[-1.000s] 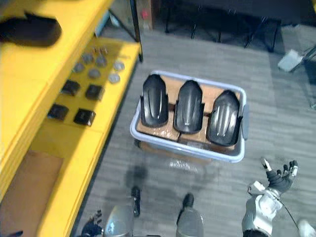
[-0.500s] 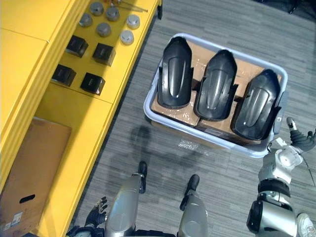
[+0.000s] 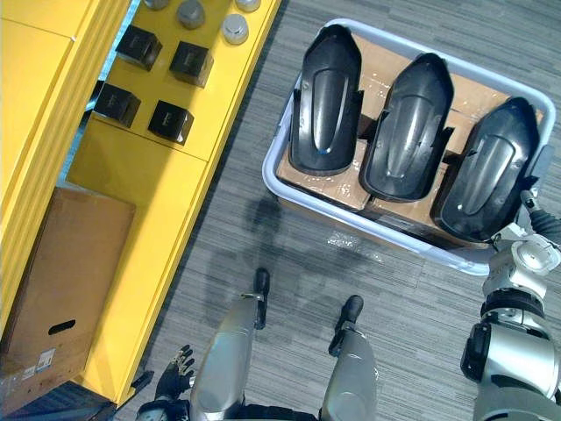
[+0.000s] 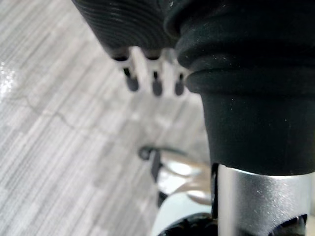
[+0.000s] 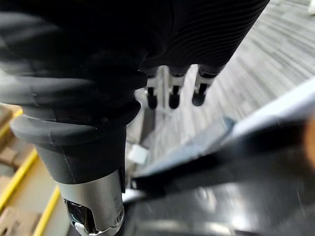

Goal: Walk over and take plastic housings, then place them on the shelf

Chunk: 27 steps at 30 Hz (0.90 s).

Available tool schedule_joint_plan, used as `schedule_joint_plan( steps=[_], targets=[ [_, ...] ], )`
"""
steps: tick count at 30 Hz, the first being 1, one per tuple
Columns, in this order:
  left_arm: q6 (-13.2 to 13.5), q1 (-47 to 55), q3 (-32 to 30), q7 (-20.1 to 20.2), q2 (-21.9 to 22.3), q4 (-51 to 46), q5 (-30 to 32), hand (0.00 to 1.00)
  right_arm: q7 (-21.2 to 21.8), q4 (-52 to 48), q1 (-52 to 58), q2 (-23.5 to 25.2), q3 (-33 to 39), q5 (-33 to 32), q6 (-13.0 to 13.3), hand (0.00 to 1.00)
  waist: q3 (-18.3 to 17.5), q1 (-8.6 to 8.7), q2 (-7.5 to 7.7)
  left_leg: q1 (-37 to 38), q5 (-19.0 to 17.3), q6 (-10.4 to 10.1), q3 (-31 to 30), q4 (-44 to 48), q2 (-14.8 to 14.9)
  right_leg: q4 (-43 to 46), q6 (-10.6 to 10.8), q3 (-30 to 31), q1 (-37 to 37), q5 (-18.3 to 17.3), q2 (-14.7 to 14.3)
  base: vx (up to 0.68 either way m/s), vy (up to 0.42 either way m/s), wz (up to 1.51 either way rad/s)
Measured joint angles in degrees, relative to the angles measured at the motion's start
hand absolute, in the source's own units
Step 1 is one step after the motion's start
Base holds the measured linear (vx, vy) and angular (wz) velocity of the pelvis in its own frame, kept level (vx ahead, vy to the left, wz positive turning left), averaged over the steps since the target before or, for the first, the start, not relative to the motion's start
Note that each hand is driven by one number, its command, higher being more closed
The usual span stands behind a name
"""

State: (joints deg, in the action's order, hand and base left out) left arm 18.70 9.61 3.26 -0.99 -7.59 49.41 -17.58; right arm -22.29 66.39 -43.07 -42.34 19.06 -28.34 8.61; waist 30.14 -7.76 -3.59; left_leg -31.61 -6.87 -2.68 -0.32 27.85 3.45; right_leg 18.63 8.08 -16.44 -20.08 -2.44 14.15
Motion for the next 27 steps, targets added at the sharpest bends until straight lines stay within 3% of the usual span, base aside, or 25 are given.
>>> schedule_joint_plan(
  steps=[5, 8, 9, 18, 20, 22, 24, 27],
  targets=[
    [0.57, -1.07, 0.33, 0.0, 0.66, 1.1, -0.43, 0.0, 0.12, 3.54, -2.75, -2.48, -2.02, 0.16, -2.6, 0.0, 0.27, -1.03, -1.32, -1.84, 0.82, -0.22, -0.81, -0.15, -0.62, 2.24, -0.04, -0.74, -2.27, -1.16, 0.88, -0.01, -0.001, 0.09],
    [0.74, -1.69, 0.53, -0.02, 1.54, 1.83, -2.3, 0.0, 0.09, 4.56, -4.35, -4.16, -2.25, 2.16, -3.93, 0.0, 0.84, -1.35, -2.92, -2.65, 1.32, -0.16, -1.01, -0.34, -0.97, 3.26, -0.08, -0.79, -3.44, -1.36, 1.32, -0.02, -0.012, 0.07],
    [0.78, -2.26, 0.54, -0.04, 1.88, 2.94, -2.95, 0.0, -0.24, 4.53, -4.67, -5.15, -2.35, 2.28, -4.19, 1.0, 0.73, -1.35, -3.46, -3.1, 1.66, -0.03, -1.01, -0.53, -1.18, 4.19, 0.02, -0.78, -4.28, -1.74, 1.92, -0.01, -0.011, 0.09],
    [1.39, -3.65, 1.44, -0.35, 2.49, 3.62, -6.1, 0.0, -1.95, 6.18, -4.91, -12.81, -2.25, 5.0, -13.03, 1.0, 0.75, -3.19, -4.94, -5.63, 2.88, -0.79, -3.15, -1.05, -3.03, 8.92, -0.05, -2.58, -7.47, -4.28, 4.49, -0.03, -0.006, 0.17],
    [1.21, -6.04, 0.41, -3.46, 3.53, 5.08, -7.99, 0.0, -2.52, 6.28, -4.56, -14.37, -2.33, 6.81, -15.53, 1.0, 0.75, -3.97, -4.96, -6.41, 3.61, -1.08, -3.64, -1.43, -3.17, 10.21, -0.62, -2.9, -8.66, -4.94, 4.81, -0.03, -0.032, 0.13],
    [1.22, -7.92, 0.28, -4.12, 3.68, 5.48, -8.88, 0.0, -2.82, 6.28, -4.43, -14.53, -2.33, 7.47, -16.42, 1.0, 0.75, -4.01, -4.96, -7.01, 4.08, -1.13, -4.2, -1.42, -3.15, 11.02, -0.73, -3.55, -9.14, -5.41, 4.89, -0.02, -0.041, 0.14],
    [1.87, -9.81, 0.29, -4.5, 3.8, 5.01, -8.9, 0.0, -2.23, 6.11, -4.6, -13.95, -2.3, 8.65, -19.86, 1.0, 0.75, -4.12, -4.96, -7.4, 4.33, -1.35, -4.74, -1.23, -3.14, 12.7, -0.84, -3.73, -9.84, -6.37, 5.14, -0.01, -0.05, 0.12],
    [2.39, -9.89, 0.3, -4.49, 3.92, 4.08, -8.96, 0.0, -3.03, 5.91, -4.47, -11.42, -3.88, 11.93, -22.5, 1.0, 0.73, -4.19, -4.97, -7.42, 4.45, -1.54, -5.07, -1.02, -3.1, 14.19, -1.14, -3.82, -10.32, -7.16, 5.45, 0.01, -0.042, 0.06]
  ],
)
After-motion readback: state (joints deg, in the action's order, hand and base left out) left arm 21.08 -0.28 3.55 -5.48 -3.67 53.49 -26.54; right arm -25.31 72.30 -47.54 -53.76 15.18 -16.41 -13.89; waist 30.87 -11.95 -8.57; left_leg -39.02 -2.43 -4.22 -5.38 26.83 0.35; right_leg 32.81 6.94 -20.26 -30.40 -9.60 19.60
